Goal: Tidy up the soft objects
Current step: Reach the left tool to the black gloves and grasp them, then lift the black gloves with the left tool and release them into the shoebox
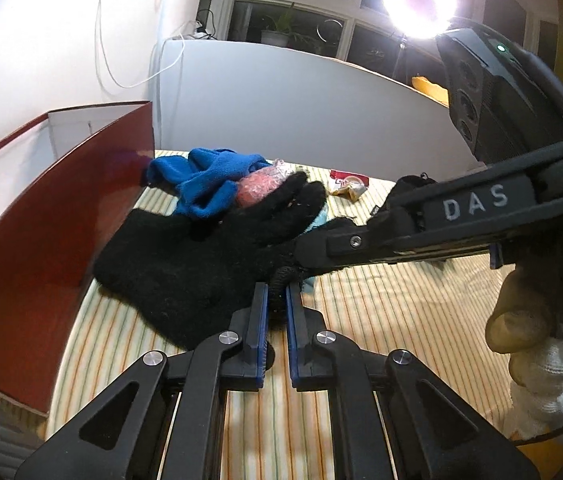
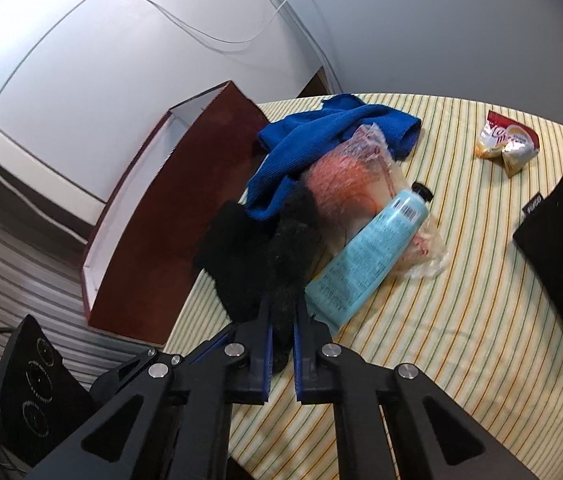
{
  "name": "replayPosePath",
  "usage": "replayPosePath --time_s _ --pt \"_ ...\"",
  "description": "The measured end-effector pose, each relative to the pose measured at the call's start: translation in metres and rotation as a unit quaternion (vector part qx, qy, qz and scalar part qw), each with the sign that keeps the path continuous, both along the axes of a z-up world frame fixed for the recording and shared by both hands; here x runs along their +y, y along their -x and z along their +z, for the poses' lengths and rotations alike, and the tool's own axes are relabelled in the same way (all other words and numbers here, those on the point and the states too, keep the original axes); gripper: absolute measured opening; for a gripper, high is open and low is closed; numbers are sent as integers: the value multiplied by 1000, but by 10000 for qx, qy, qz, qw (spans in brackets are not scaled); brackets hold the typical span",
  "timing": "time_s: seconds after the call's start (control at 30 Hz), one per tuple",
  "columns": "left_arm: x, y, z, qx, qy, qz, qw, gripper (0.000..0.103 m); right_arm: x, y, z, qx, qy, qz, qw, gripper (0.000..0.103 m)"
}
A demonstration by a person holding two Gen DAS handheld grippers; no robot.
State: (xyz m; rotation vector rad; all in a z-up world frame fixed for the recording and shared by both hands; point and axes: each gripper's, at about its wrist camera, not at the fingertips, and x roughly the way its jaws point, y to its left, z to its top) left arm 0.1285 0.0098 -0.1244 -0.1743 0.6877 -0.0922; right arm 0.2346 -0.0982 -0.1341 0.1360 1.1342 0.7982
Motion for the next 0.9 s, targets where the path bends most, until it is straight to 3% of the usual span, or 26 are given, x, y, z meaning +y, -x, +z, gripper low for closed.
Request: replayPosePath --time_s 0.57,0.9 --pt "1 54 14 -124 498 -233 9984 6 -29 66 3 -32 -650 -189 9977 7" --pt "4 75 41 -495 584 -271 9967 6 -34 88 33 -291 -935 -134 9951 6"
